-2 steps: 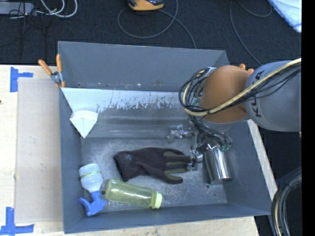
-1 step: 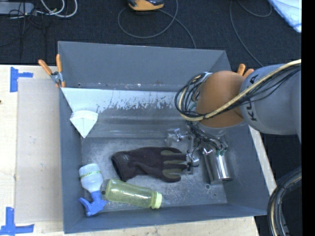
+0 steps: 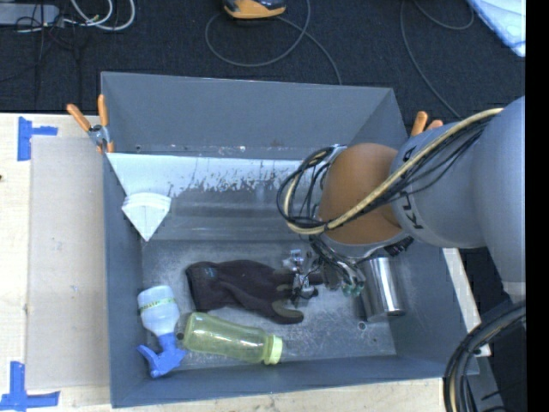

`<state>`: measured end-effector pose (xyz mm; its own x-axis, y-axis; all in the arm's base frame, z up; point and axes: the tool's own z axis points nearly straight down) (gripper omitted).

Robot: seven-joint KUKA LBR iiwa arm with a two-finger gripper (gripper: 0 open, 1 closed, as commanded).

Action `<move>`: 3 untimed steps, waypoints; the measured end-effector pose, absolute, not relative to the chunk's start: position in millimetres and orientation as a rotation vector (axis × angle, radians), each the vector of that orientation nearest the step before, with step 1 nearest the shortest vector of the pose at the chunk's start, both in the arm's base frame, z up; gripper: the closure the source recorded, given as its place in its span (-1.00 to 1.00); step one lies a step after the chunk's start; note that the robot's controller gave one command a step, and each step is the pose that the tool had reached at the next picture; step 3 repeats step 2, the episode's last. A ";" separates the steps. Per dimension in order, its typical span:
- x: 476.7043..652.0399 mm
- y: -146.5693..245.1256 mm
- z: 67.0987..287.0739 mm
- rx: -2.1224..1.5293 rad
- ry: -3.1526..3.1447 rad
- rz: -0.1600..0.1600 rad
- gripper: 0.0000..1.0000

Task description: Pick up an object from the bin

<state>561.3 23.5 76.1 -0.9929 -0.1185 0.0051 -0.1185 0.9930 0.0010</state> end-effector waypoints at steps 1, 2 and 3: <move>561.3 23.5 76.1 0.187 -3.131 -0.001 1.00; 578.0 25.1 212.8 0.152 -3.133 -0.001 1.00; 578.0 25.1 212.8 0.152 -3.133 -0.001 1.00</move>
Offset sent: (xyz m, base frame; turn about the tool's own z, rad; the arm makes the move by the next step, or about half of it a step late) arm 0.0163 0.0015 0.1371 0.0241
